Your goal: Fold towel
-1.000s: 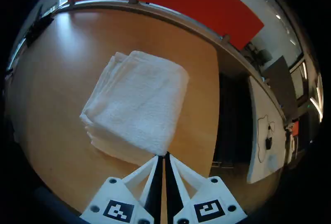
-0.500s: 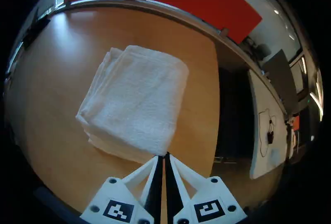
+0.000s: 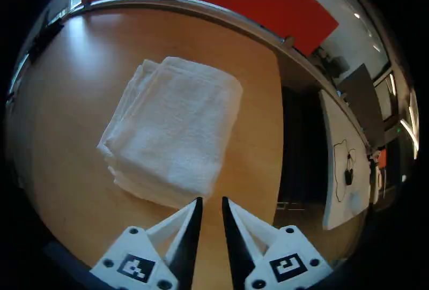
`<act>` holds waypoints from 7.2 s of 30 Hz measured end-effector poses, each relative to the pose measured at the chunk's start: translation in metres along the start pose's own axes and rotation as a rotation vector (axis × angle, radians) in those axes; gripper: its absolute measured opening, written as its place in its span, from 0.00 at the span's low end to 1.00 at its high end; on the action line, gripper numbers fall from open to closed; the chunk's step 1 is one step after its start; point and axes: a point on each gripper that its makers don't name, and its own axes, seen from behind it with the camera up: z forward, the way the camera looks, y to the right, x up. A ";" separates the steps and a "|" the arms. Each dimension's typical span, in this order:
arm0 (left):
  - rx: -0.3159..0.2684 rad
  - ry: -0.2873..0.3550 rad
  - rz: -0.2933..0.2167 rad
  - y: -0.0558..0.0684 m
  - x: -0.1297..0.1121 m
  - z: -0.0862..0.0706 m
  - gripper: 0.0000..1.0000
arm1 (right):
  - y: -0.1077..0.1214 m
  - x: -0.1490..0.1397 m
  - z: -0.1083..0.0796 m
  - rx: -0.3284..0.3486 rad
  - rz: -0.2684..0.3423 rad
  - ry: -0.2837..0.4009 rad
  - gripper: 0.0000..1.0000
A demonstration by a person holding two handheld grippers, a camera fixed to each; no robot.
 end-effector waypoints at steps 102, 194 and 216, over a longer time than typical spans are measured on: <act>0.017 0.021 -0.039 -0.021 -0.006 -0.012 0.94 | -0.130 0.068 -0.009 0.247 0.008 0.149 0.08; 0.061 0.181 -0.057 -0.059 0.084 -0.014 0.94 | -0.077 0.179 -0.170 -0.090 0.384 0.910 1.00; 0.054 0.459 -0.077 -0.071 0.160 -0.033 0.94 | -0.083 0.202 -0.195 -0.098 0.385 0.981 1.00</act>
